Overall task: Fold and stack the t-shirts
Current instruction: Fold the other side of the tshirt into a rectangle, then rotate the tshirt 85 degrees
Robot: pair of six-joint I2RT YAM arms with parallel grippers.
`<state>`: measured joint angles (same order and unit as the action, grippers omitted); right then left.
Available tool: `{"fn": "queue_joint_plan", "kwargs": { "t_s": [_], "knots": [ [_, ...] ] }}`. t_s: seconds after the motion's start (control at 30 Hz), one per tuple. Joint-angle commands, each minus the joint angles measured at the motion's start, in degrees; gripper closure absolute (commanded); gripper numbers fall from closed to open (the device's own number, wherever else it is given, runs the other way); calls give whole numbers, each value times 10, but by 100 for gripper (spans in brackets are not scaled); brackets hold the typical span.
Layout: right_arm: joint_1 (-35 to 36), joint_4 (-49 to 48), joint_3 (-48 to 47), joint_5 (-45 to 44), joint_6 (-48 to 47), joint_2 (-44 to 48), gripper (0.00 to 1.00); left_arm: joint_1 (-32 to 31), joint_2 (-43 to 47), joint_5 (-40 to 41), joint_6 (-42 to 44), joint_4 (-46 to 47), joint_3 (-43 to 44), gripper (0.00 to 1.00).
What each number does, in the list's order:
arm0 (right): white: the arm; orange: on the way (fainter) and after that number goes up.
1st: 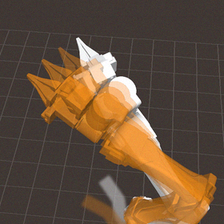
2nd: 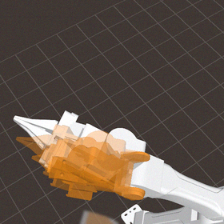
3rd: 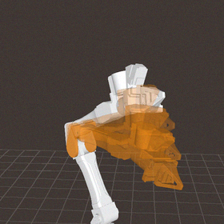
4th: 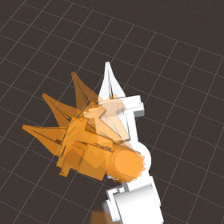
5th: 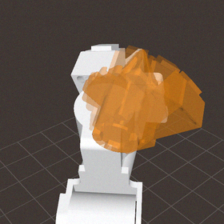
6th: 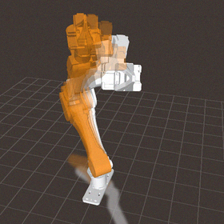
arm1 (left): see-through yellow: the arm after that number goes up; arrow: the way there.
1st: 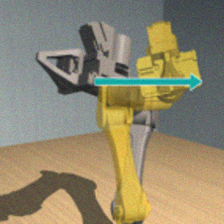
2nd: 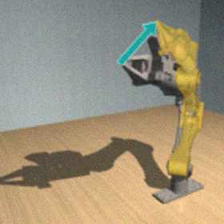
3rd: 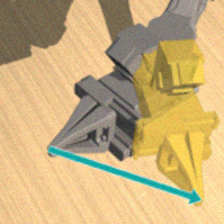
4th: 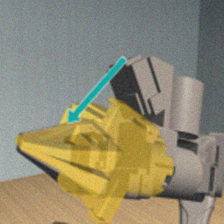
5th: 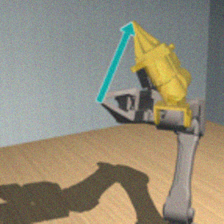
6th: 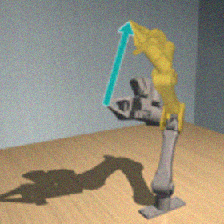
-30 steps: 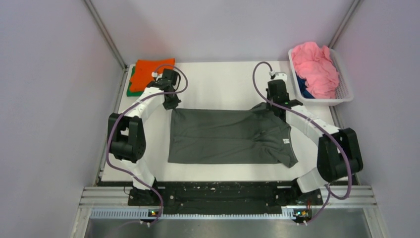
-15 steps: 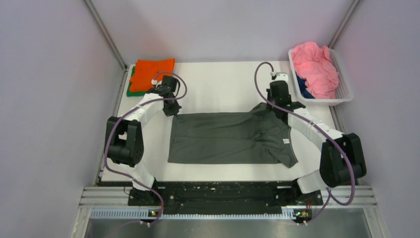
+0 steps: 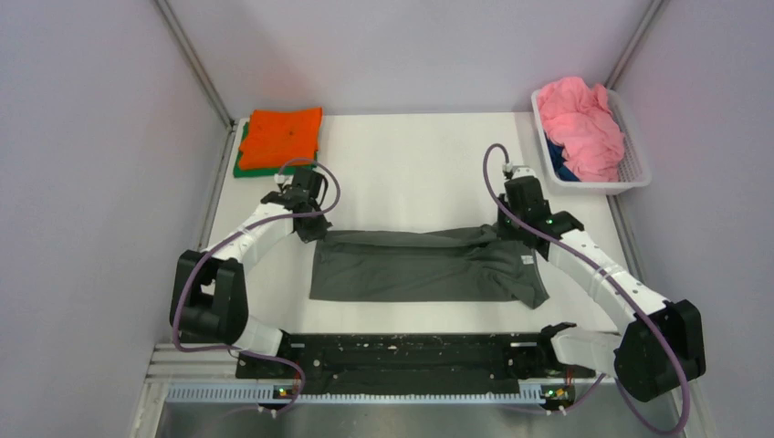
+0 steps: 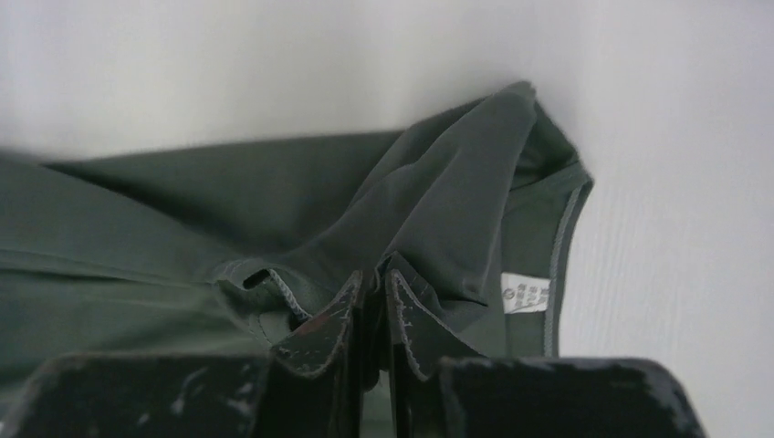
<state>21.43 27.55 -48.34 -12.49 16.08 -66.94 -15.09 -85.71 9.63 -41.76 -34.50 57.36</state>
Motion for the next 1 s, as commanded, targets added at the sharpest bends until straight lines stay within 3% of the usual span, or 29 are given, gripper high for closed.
{"fn": "queue_joint_plan", "kwargs": {
  "t_s": [0.0,0.1,0.2,0.33,0.43,0.5,0.63,0.77,0.97],
  "knots": [
    [21,87,32,76,58,17,83,-5,43,-12,-26,-37,-41,95],
    [30,140,60,158,92,38,68,-7,59,-3,-45,-91,-56,63],
    [33,184,67,225,87,67,57,-7,85,35,-58,-160,-36,38],
    [33,158,37,193,51,78,29,-7,126,63,-59,-179,8,3],
    [33,106,-2,121,60,40,9,-7,128,14,-31,-96,27,1],
    [29,79,-12,85,75,14,2,-9,111,-50,-21,-33,36,1],
    [-15,43,31,108,140,-26,1,-35,50,-147,-16,41,47,1],
    [-87,-12,112,180,174,-33,1,-63,-22,-142,-7,30,57,1],
    [-108,-79,142,176,168,-91,1,-64,-73,-133,-11,15,9,1]
  ]
}}
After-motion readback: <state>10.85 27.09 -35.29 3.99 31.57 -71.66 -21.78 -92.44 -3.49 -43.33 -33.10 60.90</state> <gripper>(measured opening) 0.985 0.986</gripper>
